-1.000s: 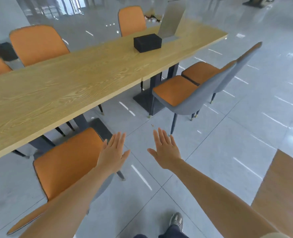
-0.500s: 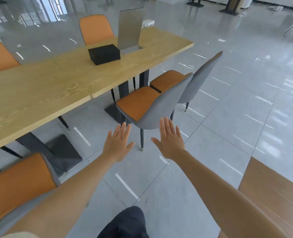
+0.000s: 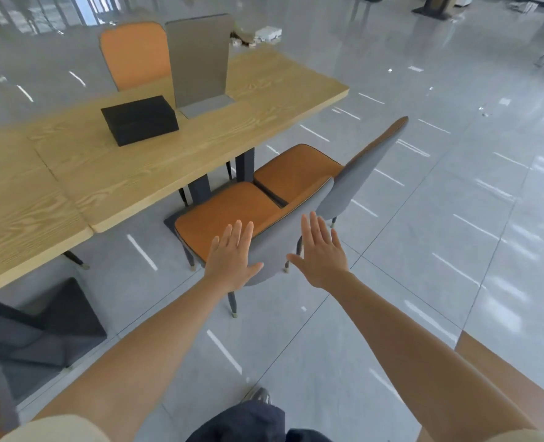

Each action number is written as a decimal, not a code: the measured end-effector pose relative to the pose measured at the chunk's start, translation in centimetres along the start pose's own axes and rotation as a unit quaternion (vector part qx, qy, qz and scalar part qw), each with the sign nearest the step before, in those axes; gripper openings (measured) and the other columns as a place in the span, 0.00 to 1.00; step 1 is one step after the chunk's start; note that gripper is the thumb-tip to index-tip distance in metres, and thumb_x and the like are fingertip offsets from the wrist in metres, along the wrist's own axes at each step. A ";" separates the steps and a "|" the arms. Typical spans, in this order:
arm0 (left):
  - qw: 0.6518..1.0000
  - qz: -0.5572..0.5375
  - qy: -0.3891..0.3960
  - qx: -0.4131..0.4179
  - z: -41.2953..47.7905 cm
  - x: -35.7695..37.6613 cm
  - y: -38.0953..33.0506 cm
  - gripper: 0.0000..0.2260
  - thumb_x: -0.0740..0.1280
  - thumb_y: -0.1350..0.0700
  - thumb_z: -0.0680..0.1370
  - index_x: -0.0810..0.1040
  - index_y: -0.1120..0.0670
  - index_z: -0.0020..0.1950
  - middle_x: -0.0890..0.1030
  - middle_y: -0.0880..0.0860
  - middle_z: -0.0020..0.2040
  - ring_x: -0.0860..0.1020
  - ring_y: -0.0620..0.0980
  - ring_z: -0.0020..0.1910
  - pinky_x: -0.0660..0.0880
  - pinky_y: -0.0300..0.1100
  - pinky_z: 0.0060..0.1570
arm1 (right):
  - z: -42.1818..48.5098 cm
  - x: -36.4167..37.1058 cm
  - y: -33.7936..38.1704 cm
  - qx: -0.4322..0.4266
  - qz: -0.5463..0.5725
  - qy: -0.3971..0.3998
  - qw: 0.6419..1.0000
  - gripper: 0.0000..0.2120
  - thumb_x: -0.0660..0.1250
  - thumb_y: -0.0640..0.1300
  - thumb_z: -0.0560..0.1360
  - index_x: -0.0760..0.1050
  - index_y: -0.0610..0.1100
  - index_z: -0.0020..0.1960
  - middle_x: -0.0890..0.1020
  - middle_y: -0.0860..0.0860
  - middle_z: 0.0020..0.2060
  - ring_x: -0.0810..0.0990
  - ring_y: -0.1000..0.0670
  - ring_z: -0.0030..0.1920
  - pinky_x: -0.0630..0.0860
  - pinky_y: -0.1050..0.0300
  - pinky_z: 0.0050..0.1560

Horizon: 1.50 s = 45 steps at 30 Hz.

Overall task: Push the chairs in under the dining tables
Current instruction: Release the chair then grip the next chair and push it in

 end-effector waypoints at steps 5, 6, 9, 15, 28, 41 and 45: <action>0.998 -0.035 0.035 -0.044 5.9 -0.1 -3.0 0.40 0.62 0.42 0.77 0.39 0.54 0.77 0.45 0.59 0.78 0.48 0.58 0.78 0.53 0.53 0.74 | 5.9 -1.5 -4.8 -0.029 -0.016 0.021 0.999 0.42 0.54 0.61 0.78 0.31 0.42 0.75 0.36 0.44 0.76 0.36 0.45 0.77 0.39 0.48 0.75; 0.997 -0.039 0.046 -0.057 6.9 0.2 -3.4 0.41 0.63 0.42 0.77 0.39 0.54 0.77 0.46 0.59 0.78 0.49 0.58 0.78 0.54 0.53 0.74 | 7.1 -1.7 -5.5 -0.040 -0.017 0.024 0.999 0.42 0.55 0.61 0.78 0.31 0.42 0.75 0.36 0.45 0.76 0.36 0.45 0.77 0.39 0.48 0.75; 0.990 -0.055 0.082 -0.099 9.5 1.2 -4.5 0.41 0.65 0.44 0.75 0.42 0.54 0.77 0.53 0.57 0.78 0.57 0.57 0.76 0.61 0.51 0.71 | 11.3 -2.3 -7.5 -0.088 -0.032 0.029 0.995 0.45 0.59 0.60 0.77 0.32 0.41 0.75 0.36 0.44 0.76 0.36 0.44 0.77 0.40 0.47 0.76; 0.954 -0.140 0.071 -0.257 11.5 1.9 -4.9 0.29 0.68 0.56 0.73 0.62 0.50 0.72 0.78 0.55 0.56 0.77 0.56 0.53 0.75 0.48 0.46 | 17.7 -2.3 -10.2 -0.195 -0.086 0.075 0.974 0.48 0.65 0.55 0.75 0.32 0.39 0.75 0.38 0.43 0.77 0.39 0.42 0.77 0.43 0.47 0.76; 0.945 -0.103 0.088 -0.296 11.4 2.3 -5.1 0.19 0.63 0.60 0.77 0.70 0.54 0.68 0.79 0.59 0.56 0.76 0.60 0.56 0.75 0.51 0.53 | 22.0 -1.5 -11.6 -0.335 -0.122 0.044 0.933 0.19 0.65 0.36 0.73 0.70 0.44 0.62 0.78 0.46 0.57 0.75 0.43 0.59 0.69 0.53 0.56; 0.951 -0.103 0.100 -0.275 4.8 3.1 -1.5 0.15 0.65 0.58 0.76 0.75 0.53 0.63 0.81 0.57 0.55 0.78 0.58 0.54 0.76 0.49 0.55 | 16.1 1.0 -8.1 -0.393 -0.064 0.131 0.908 0.21 0.62 0.38 0.74 0.68 0.48 0.66 0.78 0.48 0.54 0.77 0.44 0.53 0.75 0.51 0.46; 0.953 -0.117 0.084 -0.268 2.6 3.7 -0.9 0.14 0.65 0.59 0.75 0.76 0.52 0.61 0.82 0.56 0.53 0.79 0.58 0.52 0.77 0.50 0.54 | 14.2 1.6 -7.0 -0.405 -0.058 0.111 0.906 0.22 0.62 0.39 0.75 0.67 0.50 0.68 0.78 0.50 0.56 0.76 0.46 0.56 0.70 0.56 0.45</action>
Point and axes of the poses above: each hand's wrist, its own z-axis towards the middle knuckle, its own x-axis out of the palm, y = z × x, the point moved 3 cm from there along z, towards the middle knuckle
